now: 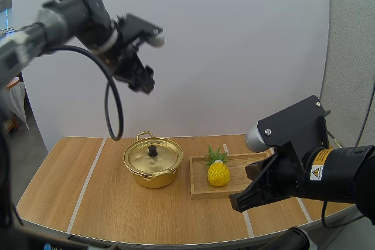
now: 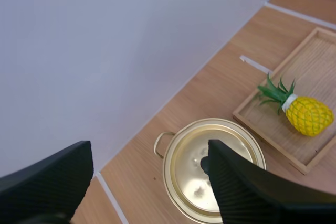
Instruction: Open the pot, put the grape inside, and close it
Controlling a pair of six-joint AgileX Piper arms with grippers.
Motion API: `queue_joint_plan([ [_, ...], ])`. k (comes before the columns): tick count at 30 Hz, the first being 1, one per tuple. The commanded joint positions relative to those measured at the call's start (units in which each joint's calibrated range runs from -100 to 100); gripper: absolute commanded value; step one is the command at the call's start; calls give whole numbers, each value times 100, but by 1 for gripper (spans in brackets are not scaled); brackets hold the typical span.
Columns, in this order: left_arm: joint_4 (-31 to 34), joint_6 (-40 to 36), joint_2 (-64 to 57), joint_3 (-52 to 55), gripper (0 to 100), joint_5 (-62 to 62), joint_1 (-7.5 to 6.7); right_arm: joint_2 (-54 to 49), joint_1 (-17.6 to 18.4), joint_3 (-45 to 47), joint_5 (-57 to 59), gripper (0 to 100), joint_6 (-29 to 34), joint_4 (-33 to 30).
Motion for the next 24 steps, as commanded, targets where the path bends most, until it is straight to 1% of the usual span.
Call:
queue_joint_plan([
  [1,25,-121,-1966,-445,100,290,-12,-35,-21,19,-177,0,5,-44],
  [4,25,-121,-2698,-462,100,272,-12,-35,-21,-8,-231,0,5,-44],
  [8,25,-335,-3515,-462,100,419,-12,-35,-21,-8,-231,0,5,-44],
  [13,25,-587,-4277,-462,100,979,-12,-35,-21,-33,-235,0,5,-44],
  [15,25,-798,-4490,-462,74,1017,-12,-35,-21,-33,-235,0,5,-44],
  [16,25,-864,-4623,-462,57,1017,-12,-35,-21,-33,-235,0,5,-44],
  [17,25,-902,-4717,-446,44,1017,-12,-35,-21,-33,-235,0,5,-44],
  [19,25,-935,-4908,-433,10,1017,-12,-35,-21,-33,-235,0,5,-44],
  [20,25,-1008,-4999,-433,0,1017,-12,-35,-21,-33,-235,0,5,-44],
  [24,25,-1372,-5358,-433,0,1017,-12,-35,-21,-33,-235,0,5,-44],
])
